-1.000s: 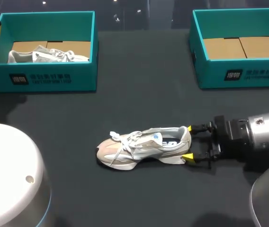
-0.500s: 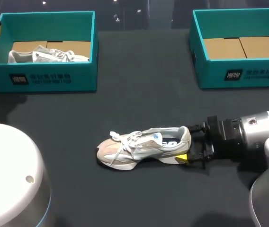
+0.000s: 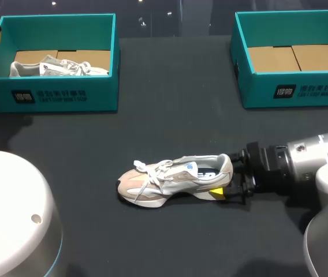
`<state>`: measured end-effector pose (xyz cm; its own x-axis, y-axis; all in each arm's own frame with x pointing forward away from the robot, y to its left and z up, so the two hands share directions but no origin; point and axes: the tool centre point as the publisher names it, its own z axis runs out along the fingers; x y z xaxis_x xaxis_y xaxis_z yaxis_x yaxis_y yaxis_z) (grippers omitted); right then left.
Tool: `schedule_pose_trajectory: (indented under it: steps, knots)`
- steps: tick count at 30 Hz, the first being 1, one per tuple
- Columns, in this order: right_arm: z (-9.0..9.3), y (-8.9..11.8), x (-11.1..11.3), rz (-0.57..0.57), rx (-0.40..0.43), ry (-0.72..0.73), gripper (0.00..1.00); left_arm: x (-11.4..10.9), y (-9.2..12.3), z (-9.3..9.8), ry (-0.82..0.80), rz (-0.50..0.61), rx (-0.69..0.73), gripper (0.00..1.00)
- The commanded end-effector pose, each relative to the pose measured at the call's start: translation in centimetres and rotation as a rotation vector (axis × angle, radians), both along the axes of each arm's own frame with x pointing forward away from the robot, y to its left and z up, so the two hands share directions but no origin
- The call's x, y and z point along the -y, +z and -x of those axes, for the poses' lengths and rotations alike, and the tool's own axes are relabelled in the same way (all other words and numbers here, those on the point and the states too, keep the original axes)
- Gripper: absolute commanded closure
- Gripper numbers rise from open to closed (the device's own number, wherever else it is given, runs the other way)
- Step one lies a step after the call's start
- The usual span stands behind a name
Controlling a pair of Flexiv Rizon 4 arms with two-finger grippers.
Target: Take the shoe out of the shoebox, open the shoe tongue, remove and reinsert the insole, then place the shoe into the shoebox
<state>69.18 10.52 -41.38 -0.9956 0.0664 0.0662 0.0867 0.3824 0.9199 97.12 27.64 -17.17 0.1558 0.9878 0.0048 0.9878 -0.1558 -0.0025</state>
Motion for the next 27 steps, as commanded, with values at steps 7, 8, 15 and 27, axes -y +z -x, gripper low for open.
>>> schedule_pose_trajectory:
  steps: [7, 8, 15, 27]
  knots:
    - [-0.18, -0.18, -0.75, 0.014, 0.005, 0.007, 1.0, 0.0, 0.0, 0.05, -0.001, -0.002, 0.002, 0.0]
    - [-0.17, -0.16, -0.75, 0.015, 0.006, 0.007, 1.0, 0.0, 0.0, 0.05, -0.001, -0.002, 0.002, 0.0]
    - [0.03, 0.08, -0.7, 0.006, 0.009, 0.002, 1.0, 0.0, 0.0, 0.05, -0.001, -0.002, 0.002, 0.0]
    - [0.03, 0.08, -0.7, 0.006, 0.009, 0.002, 1.0, 0.57, 0.1, 0.82, 0.011, 0.001, 0.033, 0.0]
